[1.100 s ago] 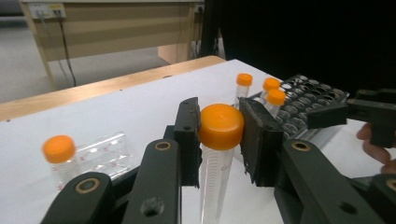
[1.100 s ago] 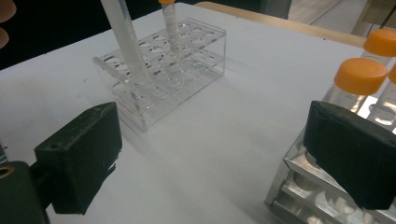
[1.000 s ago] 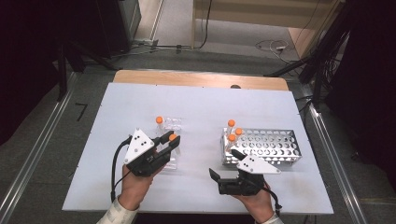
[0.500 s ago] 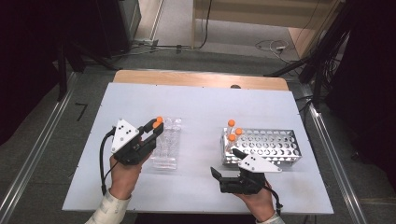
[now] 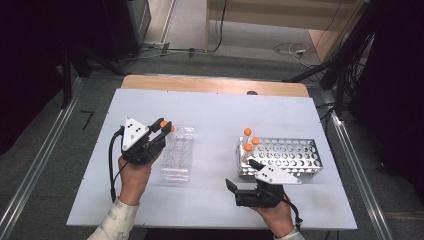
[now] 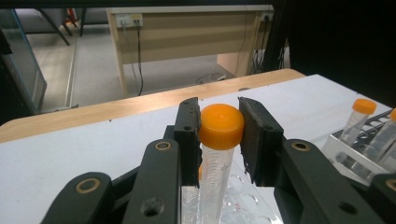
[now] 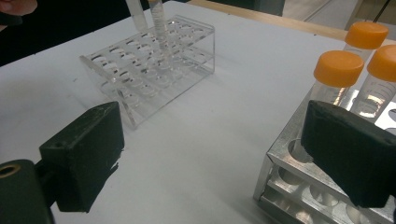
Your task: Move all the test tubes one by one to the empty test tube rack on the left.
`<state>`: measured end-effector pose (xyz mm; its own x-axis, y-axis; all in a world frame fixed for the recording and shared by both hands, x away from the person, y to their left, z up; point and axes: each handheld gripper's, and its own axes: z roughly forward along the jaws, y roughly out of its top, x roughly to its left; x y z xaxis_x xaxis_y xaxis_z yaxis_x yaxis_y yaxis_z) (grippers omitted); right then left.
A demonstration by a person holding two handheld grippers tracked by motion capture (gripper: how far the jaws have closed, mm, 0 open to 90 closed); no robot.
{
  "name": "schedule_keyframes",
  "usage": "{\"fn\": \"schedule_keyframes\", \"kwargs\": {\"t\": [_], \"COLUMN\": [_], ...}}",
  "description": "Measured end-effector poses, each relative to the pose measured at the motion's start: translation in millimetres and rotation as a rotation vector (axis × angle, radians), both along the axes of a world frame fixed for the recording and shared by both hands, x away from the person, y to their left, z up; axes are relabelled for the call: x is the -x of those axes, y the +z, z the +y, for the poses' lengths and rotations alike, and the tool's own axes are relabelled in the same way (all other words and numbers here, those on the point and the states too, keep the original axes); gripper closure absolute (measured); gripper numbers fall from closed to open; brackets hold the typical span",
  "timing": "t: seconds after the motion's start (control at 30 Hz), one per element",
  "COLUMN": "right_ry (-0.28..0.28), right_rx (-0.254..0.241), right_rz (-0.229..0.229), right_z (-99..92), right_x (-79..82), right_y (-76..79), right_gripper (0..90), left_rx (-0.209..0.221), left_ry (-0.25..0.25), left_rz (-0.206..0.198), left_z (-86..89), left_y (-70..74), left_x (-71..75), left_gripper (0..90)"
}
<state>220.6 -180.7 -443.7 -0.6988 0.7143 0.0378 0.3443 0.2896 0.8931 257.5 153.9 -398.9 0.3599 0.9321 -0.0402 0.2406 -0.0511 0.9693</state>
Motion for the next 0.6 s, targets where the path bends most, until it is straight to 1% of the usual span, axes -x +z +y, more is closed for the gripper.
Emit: {"fn": "schedule_keyframes", "kwargs": {"t": [0.07, 0.37, 0.47, 0.53, 0.57, 0.6], "right_ry": [0.002, 0.002, 0.003, 0.004, 0.003, 0.003], "right_rx": [0.0, 0.002, 0.004, 0.006, 0.005, 0.006], "right_rz": [0.002, 0.0, 0.0, -0.002, -0.001, 0.0], "right_z": [0.0, -0.1, 0.0, 0.3, 0.5, 0.5], "right_x": [-0.2, -0.5, -0.5, -0.3, -0.2, -0.2], "right_y": [-0.2, -0.5, -0.7, -0.7, -0.8, -0.8], "right_gripper": [4.6, 4.7, 4.8, 4.8, 4.8, 4.8], "left_rx": [-0.003, -0.008, -0.024, -0.028, -0.041, -0.041], "left_ry": [0.003, 0.014, 0.017, 0.02, 0.021, 0.021], "left_rz": [0.006, 0.044, 0.061, 0.065, 0.076, 0.076], "left_z": [0.3, -0.2, -3.3, -4.3, -6.0, -6.0], "left_y": [-1.0, -15.2, -23.1, -25.0, -28.4, -28.4], "left_x": [-1.1, -10.2, -13.3, -13.7, -14.6, -14.6], "left_gripper": [70.4, 70.2, 70.2, 70.2, 70.1, 70.1]}}
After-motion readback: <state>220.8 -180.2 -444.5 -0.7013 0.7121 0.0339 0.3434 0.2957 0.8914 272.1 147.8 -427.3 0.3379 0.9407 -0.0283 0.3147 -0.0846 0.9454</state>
